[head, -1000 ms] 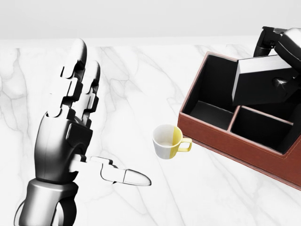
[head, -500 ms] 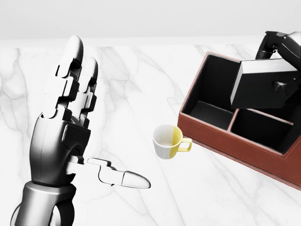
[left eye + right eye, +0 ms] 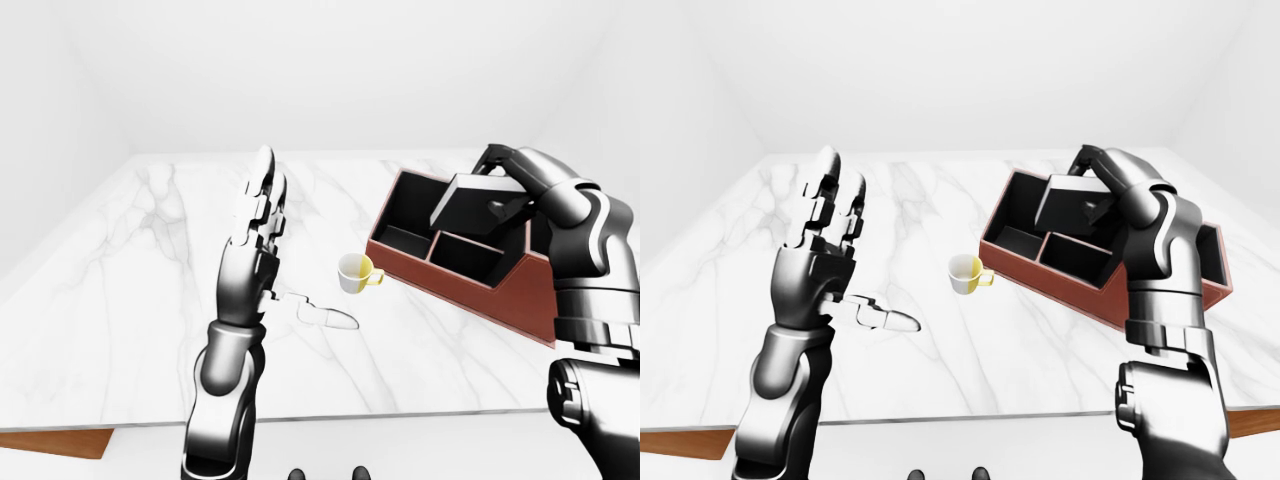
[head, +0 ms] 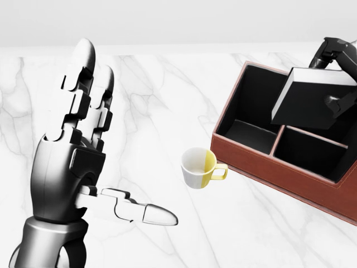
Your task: Pick up the book and place it in the caddy.
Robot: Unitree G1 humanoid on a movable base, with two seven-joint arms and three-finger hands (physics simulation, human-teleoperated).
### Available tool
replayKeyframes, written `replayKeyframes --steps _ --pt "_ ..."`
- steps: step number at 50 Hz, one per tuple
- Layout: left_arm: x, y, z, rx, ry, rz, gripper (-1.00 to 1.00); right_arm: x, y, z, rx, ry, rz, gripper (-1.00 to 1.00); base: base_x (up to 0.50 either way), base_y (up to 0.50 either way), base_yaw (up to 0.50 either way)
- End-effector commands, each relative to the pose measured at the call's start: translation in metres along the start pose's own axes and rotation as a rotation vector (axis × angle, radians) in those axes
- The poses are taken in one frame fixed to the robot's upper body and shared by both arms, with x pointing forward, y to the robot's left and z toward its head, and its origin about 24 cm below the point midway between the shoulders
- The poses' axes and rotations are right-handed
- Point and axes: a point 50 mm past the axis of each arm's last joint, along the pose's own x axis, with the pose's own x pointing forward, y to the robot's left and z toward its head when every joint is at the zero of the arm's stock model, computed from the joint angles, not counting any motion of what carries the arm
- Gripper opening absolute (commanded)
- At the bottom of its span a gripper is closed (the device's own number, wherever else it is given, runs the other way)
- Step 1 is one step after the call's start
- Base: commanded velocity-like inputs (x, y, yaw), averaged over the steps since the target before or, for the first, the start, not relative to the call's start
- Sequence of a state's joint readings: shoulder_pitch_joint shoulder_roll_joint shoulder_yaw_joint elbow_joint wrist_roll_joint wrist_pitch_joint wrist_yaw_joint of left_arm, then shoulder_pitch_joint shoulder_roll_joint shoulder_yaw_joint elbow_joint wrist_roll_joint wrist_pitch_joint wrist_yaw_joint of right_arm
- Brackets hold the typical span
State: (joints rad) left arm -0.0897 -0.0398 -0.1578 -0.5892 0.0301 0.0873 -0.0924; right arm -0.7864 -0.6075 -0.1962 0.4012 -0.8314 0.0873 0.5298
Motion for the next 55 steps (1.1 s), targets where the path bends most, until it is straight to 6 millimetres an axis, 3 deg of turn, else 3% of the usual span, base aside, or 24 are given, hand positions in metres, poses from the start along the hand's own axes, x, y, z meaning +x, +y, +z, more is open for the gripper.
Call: replayKeyframes --steps 1,55 --pt "0.000 0.001 0.003 0.001 -0.011 0.001 1.00 0.003 -0.004 -0.009 0.061 0.017 -0.064 -1.00 0.00 0.00 0.00" --pt "-0.005 0.001 0.010 0.000 -0.033 0.006 1.00 0.012 0.012 -0.043 0.171 0.143 -0.092 -1.00 0.00 0.00 0.00"
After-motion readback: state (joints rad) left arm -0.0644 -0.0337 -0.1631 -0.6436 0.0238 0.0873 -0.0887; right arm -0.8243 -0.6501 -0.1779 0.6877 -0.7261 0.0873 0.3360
